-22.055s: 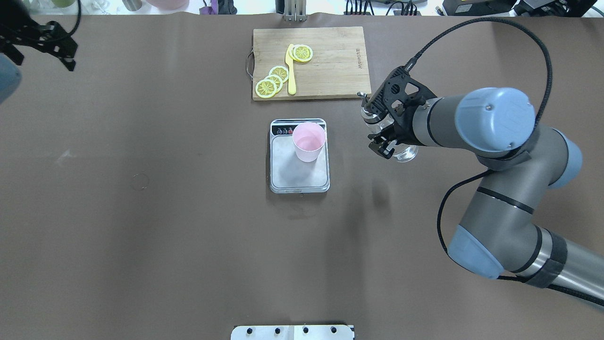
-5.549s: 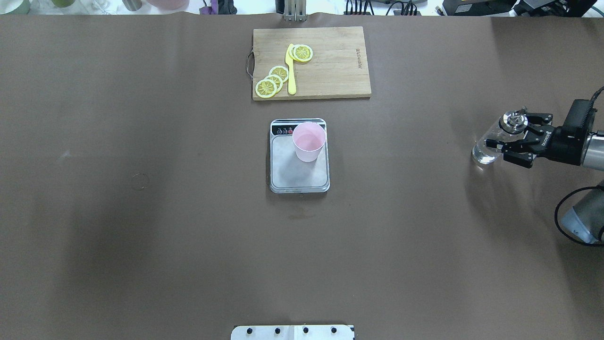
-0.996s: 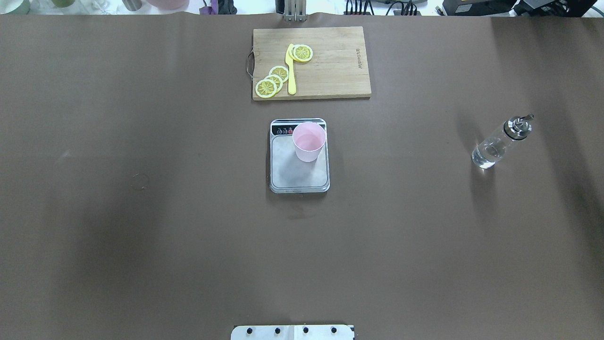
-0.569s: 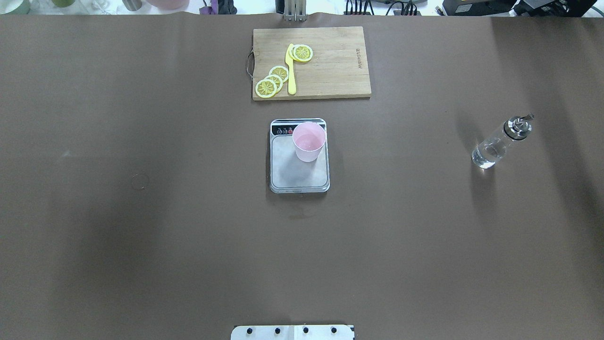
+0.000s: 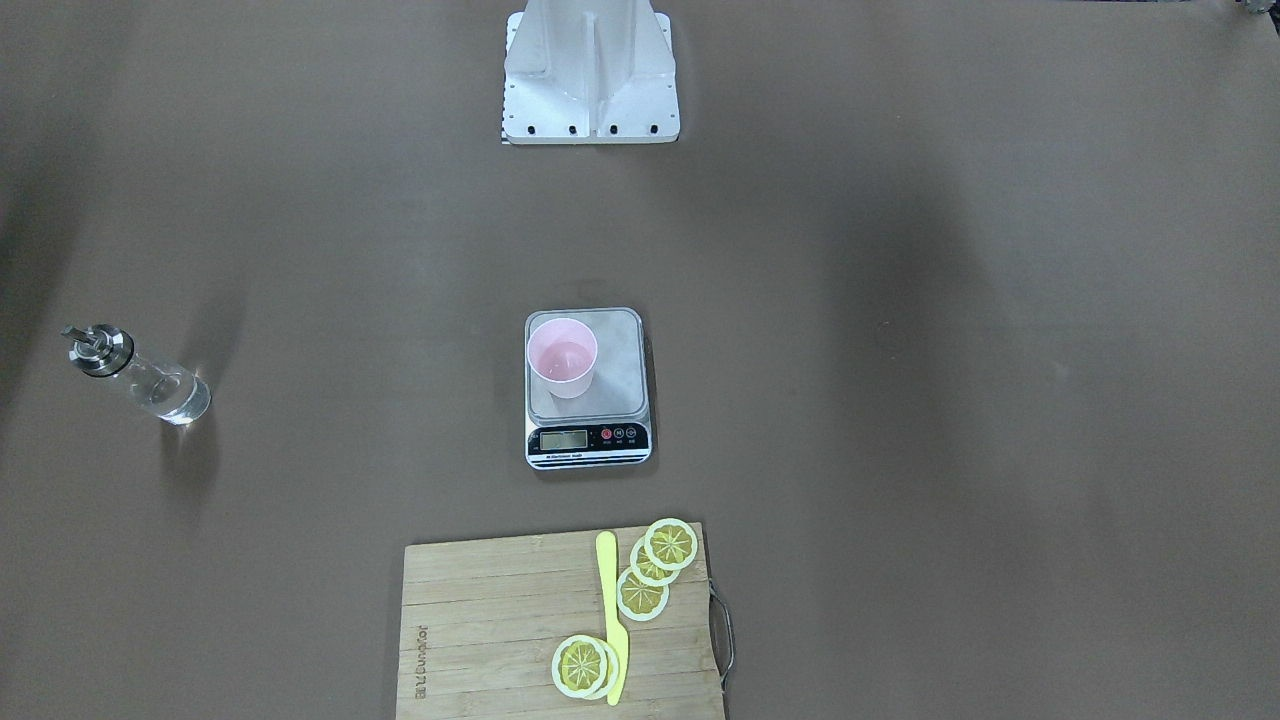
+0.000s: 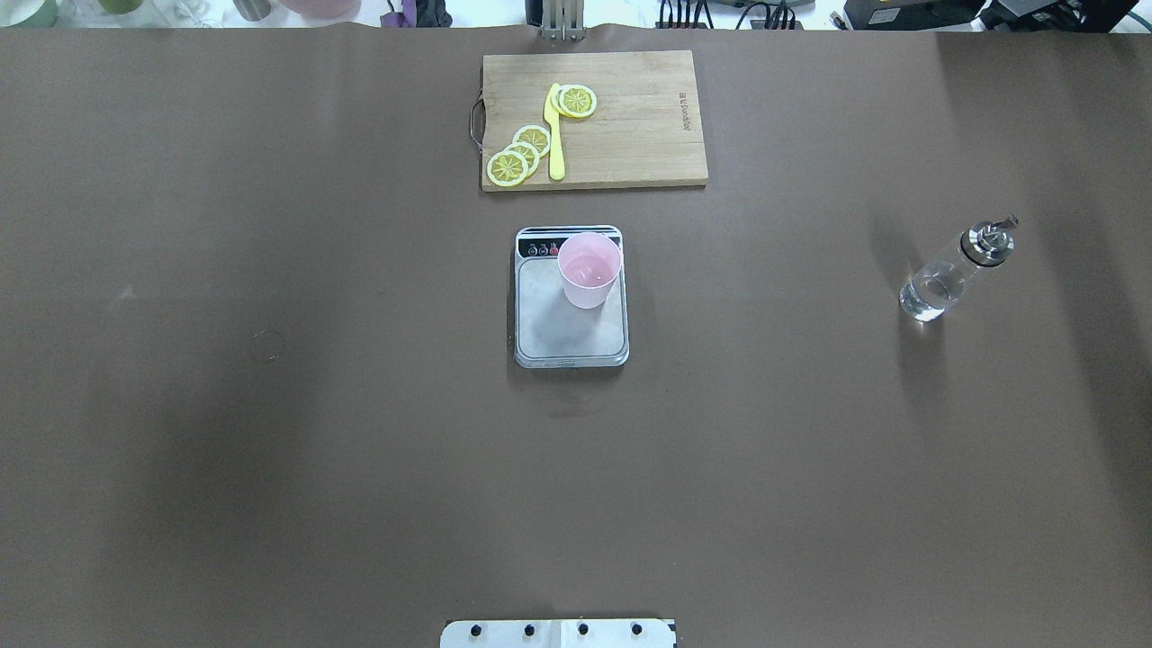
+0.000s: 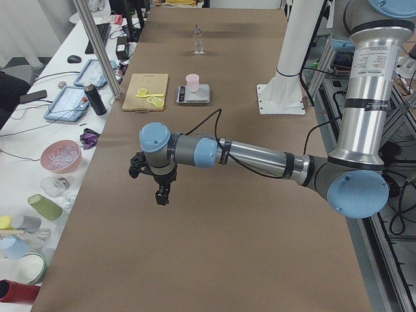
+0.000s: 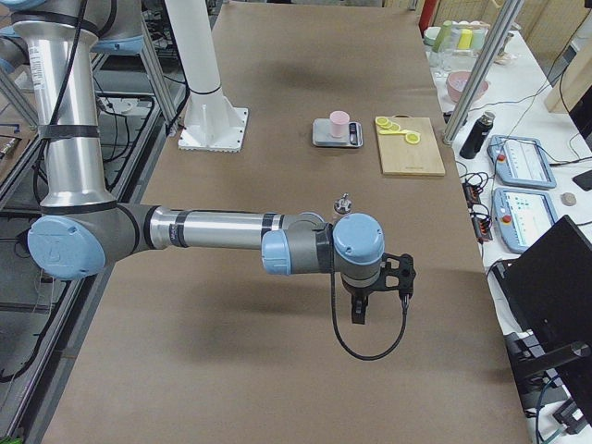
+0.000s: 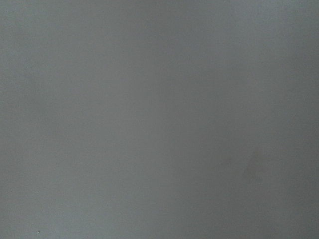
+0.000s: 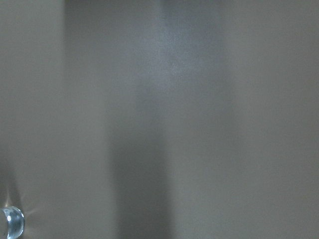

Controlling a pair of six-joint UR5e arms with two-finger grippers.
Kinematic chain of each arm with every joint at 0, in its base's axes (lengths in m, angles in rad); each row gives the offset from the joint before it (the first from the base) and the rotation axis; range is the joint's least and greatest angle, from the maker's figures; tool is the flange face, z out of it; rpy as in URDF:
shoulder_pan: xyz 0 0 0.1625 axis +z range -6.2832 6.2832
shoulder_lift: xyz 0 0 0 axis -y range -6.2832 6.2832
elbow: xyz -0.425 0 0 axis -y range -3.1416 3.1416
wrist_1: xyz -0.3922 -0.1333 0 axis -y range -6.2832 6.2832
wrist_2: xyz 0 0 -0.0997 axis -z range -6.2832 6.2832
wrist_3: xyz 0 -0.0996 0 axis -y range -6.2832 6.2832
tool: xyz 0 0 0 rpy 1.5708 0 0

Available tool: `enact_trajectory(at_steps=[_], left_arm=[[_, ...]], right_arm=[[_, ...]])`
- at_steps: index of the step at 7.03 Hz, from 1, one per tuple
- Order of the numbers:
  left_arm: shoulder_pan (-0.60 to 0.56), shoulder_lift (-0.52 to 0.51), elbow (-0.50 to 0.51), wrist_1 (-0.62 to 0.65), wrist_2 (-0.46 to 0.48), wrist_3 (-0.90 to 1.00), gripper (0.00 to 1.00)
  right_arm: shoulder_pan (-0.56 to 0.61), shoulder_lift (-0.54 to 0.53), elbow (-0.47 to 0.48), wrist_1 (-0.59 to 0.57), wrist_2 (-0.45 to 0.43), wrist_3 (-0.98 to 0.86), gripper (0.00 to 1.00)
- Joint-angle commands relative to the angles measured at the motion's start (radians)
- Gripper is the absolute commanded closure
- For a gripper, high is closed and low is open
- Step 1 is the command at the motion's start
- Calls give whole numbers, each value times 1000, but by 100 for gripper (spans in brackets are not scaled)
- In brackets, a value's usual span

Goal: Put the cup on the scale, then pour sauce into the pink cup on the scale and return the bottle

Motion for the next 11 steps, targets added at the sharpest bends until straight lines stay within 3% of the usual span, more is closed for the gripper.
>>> enact_trajectory(at_steps=[1,3,5,11], left_arm=[[-1,6,0,4,0,0,1],[-1,8,0,7,0,-1,1],[-1,9,0,7,0,-2,1],[-1,9,1,7,2,-2,1]], right_arm=[[1,-60,37,-2,-1,-3,0],[0,-99,86,-5,-2,0,0],[-19,-91,147,-130,-17,-5,0],[16,-87,147,-236,-44,-121,0]])
